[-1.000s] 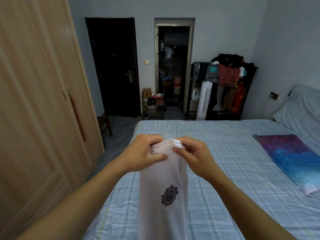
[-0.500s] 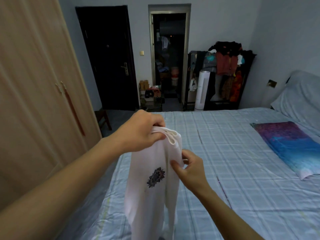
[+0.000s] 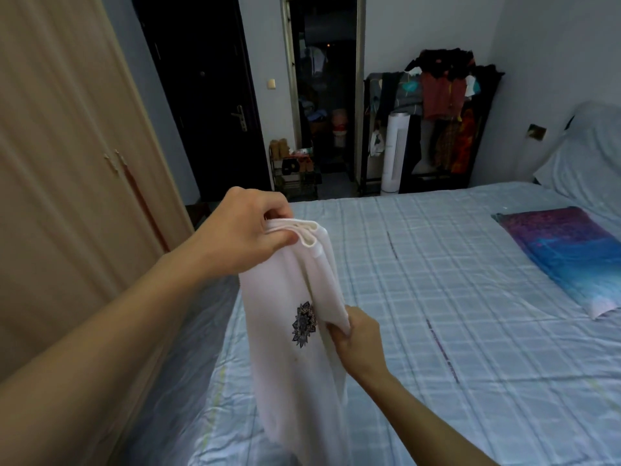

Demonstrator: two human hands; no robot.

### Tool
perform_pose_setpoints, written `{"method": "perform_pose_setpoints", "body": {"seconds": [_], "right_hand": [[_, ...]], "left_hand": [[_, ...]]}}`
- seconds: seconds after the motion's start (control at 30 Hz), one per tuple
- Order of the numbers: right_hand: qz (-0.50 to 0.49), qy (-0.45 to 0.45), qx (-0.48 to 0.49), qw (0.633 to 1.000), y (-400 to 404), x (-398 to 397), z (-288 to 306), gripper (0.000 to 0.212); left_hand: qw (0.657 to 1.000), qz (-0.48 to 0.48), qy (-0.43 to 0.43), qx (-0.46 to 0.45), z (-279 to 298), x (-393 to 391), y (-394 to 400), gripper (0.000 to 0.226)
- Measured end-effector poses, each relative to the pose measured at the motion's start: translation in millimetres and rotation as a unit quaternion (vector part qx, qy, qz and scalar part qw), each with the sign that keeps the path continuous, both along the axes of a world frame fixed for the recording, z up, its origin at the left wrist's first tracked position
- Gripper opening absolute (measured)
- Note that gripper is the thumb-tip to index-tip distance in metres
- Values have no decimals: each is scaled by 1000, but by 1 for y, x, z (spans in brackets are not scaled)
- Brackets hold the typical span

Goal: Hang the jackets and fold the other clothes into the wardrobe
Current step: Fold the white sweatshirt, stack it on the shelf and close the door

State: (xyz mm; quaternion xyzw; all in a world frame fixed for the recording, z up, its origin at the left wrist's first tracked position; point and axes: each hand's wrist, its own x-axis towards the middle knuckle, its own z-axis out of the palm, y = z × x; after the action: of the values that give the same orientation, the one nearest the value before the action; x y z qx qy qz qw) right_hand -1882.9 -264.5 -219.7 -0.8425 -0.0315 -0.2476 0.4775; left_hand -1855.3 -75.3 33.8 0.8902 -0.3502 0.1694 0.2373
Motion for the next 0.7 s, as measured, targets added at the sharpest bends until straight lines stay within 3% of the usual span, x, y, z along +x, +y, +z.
{"method": "perform_pose_setpoints", "body": {"seconds": [0.27,0.47,0.7], "right_hand": [[-5,-70,3,998,-57,4,20,18],[105,-4,-30,994,-94,-1,58,11],[142,-26,6,990,-88,-14,45,9]], "left_hand": [[1000,2,15,-3,-8,4,34,11],[998,22,27,-54,-13,13,50,15],[998,0,32,-55,-5,11,34,14]]}}
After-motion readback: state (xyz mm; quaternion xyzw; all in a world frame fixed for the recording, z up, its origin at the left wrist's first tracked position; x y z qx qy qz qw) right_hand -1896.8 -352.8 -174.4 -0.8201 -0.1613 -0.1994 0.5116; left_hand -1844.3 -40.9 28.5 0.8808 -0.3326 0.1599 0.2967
